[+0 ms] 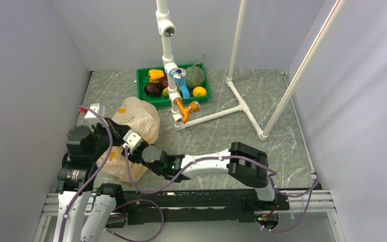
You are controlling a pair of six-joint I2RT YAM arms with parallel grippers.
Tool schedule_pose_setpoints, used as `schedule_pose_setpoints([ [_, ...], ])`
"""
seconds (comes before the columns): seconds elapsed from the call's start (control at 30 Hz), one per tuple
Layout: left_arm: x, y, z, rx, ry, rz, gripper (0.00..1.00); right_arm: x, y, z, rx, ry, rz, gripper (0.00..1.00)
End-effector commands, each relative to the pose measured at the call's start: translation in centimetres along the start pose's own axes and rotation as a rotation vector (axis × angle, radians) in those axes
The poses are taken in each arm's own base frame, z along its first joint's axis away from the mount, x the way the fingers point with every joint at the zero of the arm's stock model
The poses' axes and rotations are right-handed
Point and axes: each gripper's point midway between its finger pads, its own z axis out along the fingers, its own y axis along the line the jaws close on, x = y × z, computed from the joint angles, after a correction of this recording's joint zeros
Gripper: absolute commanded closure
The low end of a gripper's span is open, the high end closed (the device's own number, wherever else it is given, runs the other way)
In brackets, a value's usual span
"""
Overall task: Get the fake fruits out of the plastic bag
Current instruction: Adjust the plastic bag at the center of the board, then take out the fake fruit from the plastic bag.
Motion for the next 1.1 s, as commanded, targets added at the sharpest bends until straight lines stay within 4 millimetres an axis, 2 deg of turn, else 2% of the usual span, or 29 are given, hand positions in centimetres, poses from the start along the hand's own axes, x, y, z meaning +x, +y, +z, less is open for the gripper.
schedule_pose_setpoints([
  [0.0, 0.7, -6.6, -2.0, 0.323, 0.084, -0.055, 1.0, 8.8, -2.8, 0.7, 0.018, 0.223, -0.165, 0.54],
  [0.13, 0.4, -6.8, -1.4, 0.342, 0.068, -0.064, 1.0, 10.5, -1.7, -1.0, -0.051, 0.233, -0.115, 0.56],
  [0.23, -0.2, -5.4, -0.7, 0.256, 0.046, -0.062, 1.0, 10.8, -0.9, -2.8, -0.088, 0.225, -0.067, 0.58],
  [0.33, -1.1, -2.7, 0.0, 0.095, 0.005, -0.047, 1.0, 9.0, -0.6, -4.0, -0.121, 0.19, -0.024, 0.57],
  [0.43, -2.1, -0.9, 0.5, -0.006, -0.019, 0.009, 1.0, 7.0, -0.6, -5.5, -0.157, 0.136, 0.01, 0.5],
  [0.5, -2.5, -0.5, 0.8, -0.03, -0.009, 0.043, 1.0, 6.0, -0.4, -6.3, -0.183, 0.111, 0.02, 0.45],
  [0.6, -2.6, -0.8, 1.2, -0.015, 0.026, 0.061, 1.0, 4.7, -0.7, -7.0, -0.187, 0.091, 0.032, 0.43],
  [0.77, -1.9, -2.8, 0.7, 0.105, 0.042, 0.054, 1.0, 3.6, -1.1, -6.6, -0.168, 0.058, 0.014, 0.44],
  [0.9, -0.8, -4.4, -0.3, 0.2, 0.061, 0.028, 1.0, 2.1, -1.3, -5.0, -0.148, 0.022, -0.007, 0.5],
  [1.07, -1.1, -5.6, -1.7, 0.239, 0.051, 0.006, 1.0, 3.4, -1.9, -2.1, -0.128, 0.021, -0.063, 0.48],
])
